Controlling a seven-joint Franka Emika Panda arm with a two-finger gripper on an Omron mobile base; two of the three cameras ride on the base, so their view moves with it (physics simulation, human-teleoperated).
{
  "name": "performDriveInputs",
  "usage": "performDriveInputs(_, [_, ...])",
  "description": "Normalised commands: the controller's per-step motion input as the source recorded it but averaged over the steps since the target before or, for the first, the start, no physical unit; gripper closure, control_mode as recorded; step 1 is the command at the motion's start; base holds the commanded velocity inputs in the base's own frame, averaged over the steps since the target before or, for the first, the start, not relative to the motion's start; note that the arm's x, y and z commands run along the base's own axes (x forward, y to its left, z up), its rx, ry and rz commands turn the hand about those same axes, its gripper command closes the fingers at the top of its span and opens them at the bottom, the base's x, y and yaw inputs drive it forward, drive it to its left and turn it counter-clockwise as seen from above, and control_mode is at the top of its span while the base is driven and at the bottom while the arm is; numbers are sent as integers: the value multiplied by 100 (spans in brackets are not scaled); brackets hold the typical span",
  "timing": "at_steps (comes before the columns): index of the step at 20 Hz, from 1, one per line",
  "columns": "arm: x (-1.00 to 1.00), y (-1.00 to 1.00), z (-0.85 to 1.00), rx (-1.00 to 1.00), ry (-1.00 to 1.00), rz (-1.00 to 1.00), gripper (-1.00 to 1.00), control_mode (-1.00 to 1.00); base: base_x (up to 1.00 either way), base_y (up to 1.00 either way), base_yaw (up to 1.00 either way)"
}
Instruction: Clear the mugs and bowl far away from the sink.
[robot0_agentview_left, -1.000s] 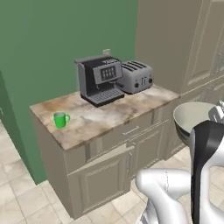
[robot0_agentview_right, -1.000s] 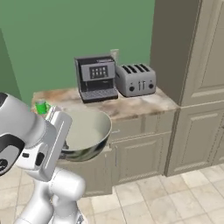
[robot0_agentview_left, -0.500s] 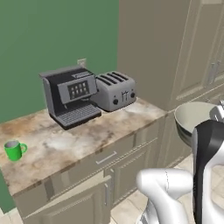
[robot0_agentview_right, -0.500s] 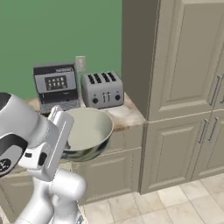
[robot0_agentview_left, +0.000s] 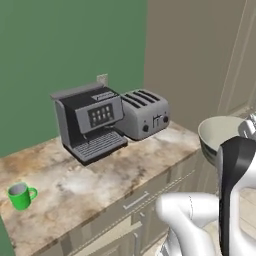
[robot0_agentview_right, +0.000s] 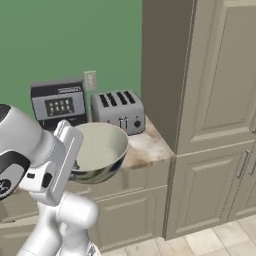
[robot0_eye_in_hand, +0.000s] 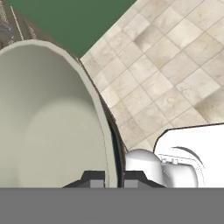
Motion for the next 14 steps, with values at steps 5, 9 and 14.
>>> performDriveInputs(5, [0,0,0,0,0,0,100,100,12,-33,29])
performDriveInputs(9, [0,0,0,0,0,0,100,100,17,-68,51])
performDriveInputs(14, [0,0,0,0,0,0,100,100,36,-51,59])
